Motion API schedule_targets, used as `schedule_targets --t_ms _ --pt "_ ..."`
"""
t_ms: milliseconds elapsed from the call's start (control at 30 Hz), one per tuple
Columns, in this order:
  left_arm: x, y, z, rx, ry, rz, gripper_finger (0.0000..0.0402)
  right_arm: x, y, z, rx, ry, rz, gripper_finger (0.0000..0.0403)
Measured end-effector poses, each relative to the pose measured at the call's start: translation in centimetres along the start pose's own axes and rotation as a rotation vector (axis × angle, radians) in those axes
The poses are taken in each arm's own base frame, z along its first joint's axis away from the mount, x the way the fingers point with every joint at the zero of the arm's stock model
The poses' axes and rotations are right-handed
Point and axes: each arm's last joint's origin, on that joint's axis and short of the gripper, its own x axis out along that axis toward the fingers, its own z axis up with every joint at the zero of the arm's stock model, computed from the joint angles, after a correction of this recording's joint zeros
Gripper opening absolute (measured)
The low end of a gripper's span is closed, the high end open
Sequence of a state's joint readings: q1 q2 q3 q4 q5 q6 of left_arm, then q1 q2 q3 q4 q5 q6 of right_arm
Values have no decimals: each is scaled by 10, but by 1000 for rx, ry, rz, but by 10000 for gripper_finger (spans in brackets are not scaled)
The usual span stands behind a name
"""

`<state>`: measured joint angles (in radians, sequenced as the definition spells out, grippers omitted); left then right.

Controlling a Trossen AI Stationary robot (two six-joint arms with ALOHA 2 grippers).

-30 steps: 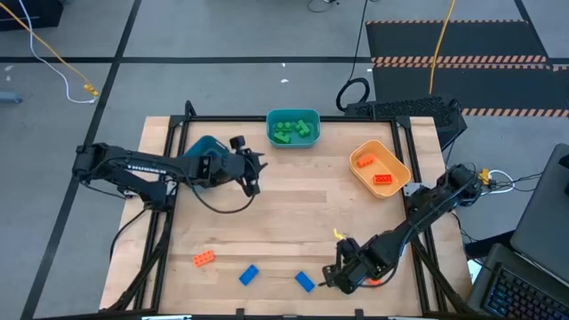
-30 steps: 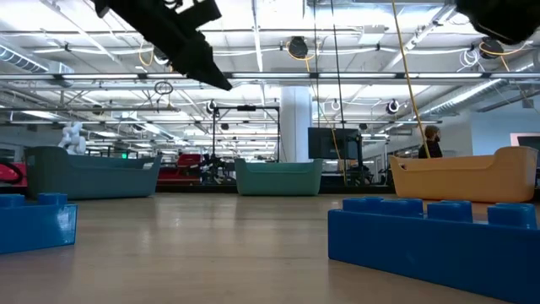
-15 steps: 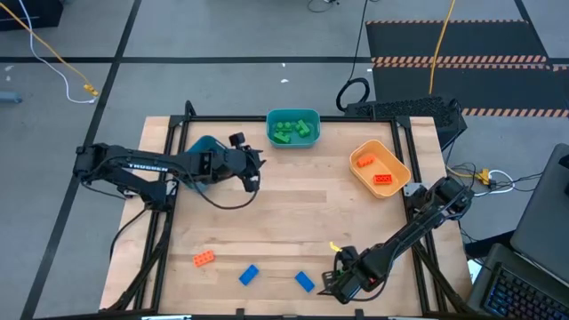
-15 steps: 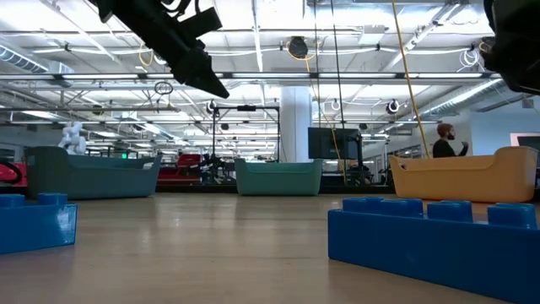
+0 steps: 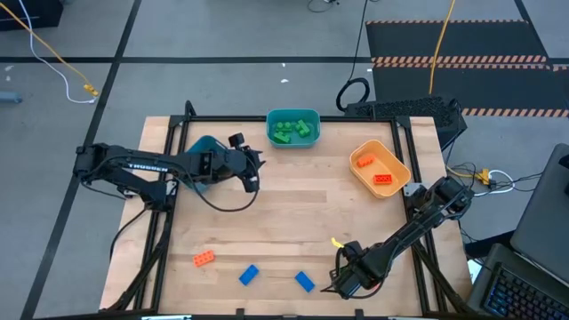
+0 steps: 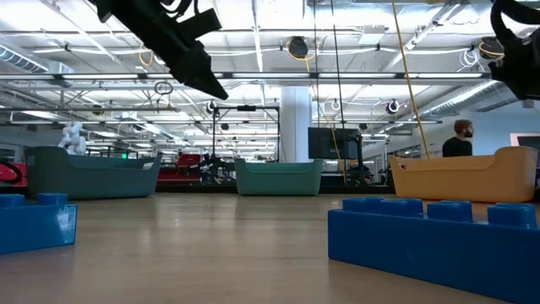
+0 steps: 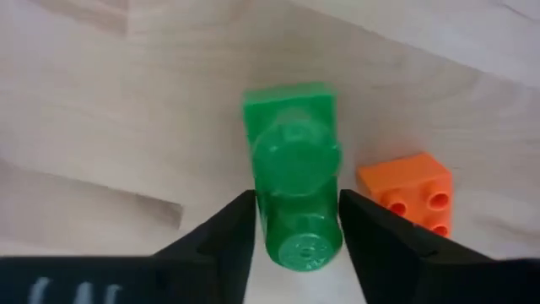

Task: Sort & place blocks by color
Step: Put the green game piece into the green bin

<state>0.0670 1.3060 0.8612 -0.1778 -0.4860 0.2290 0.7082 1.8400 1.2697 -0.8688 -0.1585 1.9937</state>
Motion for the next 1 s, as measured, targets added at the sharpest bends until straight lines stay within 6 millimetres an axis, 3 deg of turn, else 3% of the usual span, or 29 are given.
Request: schedule_targets --t_ms 167,367,533,767,1000 --pt "-2 -4 0 0 6 -15 145 -1 0 0 -67 -2 -3 110" --pt "-4 -8 0 -4 2 -29 145 -2 -1 1 -133 -4 -6 107" --pt "-4 -9 1 -2 -3 -37 145 -20 -5 9 -157 -51 33 107" --pt "-5 -11 2 -4 -22 -89 145 -59 -13 38 -237 -281 133 107" --pt "-5 -12 4 -11 -53 -135 145 -85 -18 79 -345 -503 96 107"
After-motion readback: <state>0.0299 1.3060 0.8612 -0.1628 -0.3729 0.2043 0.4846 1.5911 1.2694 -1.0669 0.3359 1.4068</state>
